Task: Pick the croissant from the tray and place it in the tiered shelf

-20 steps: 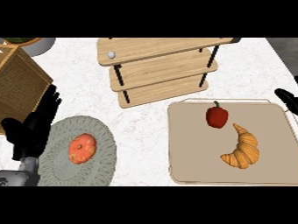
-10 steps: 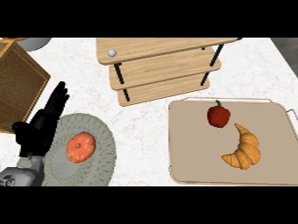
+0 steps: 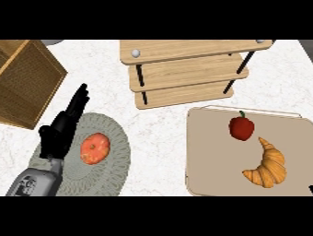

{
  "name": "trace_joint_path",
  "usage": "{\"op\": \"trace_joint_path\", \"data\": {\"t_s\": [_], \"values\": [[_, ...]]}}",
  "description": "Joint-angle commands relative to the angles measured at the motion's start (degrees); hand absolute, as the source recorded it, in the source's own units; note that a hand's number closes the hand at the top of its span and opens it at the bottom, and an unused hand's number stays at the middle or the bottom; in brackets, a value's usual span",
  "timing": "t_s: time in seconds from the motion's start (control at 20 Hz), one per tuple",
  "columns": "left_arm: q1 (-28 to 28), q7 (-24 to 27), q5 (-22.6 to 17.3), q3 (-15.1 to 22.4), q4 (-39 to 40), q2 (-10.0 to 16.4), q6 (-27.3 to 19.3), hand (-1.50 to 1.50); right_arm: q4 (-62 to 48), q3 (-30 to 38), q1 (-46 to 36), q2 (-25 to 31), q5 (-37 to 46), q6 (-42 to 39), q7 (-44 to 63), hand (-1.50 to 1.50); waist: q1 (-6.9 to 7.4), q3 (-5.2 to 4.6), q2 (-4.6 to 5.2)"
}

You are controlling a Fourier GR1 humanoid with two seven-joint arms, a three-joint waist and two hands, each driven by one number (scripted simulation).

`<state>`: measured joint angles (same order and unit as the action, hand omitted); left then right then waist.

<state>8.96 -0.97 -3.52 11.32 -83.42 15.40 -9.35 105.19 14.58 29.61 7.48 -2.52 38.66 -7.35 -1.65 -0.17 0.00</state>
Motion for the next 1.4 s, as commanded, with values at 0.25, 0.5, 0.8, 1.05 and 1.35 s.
{"op": "trace_joint_path", "data": {"t_s": [0.25,0.5,0.8,1.05,1.35], "values": [[1.66,-1.49,1.9,2.31,-1.07,-2.08,0.02,0.0,19.26,-7.27,8.93,11.9,17.16,-2.58,33.31,-1.5,2.6,-0.1,0.47],[0.76,-0.34,1.26,1.9,-1.07,-1.1,1.79,0.0,23.17,-9.11,10.5,20.27,21.04,-13.09,48.15,-1.5,3.89,-0.14,0.73],[4.23,-2.24,2.2,1.78,0.12,-2.12,1.13,0.0,32.5,-13.24,8.02,26.24,30.2,-22.56,70.89,-1.5,3.58,-0.1,0.76],[2.27,-1.52,1.67,0.29,-0.63,-1.29,2.44,0.0,32.27,-19.62,-5.78,26.33,35.57,-27.23,84.51,-1.5,3.24,0.03,0.33],[1.09,0.41,1.72,-0.96,1.14,-2.23,2.75,0.0,32.39,-23.13,-10.72,22.92,40.53,-29.32,88.38,-1.5,2.03,0.06,0.02]]}}
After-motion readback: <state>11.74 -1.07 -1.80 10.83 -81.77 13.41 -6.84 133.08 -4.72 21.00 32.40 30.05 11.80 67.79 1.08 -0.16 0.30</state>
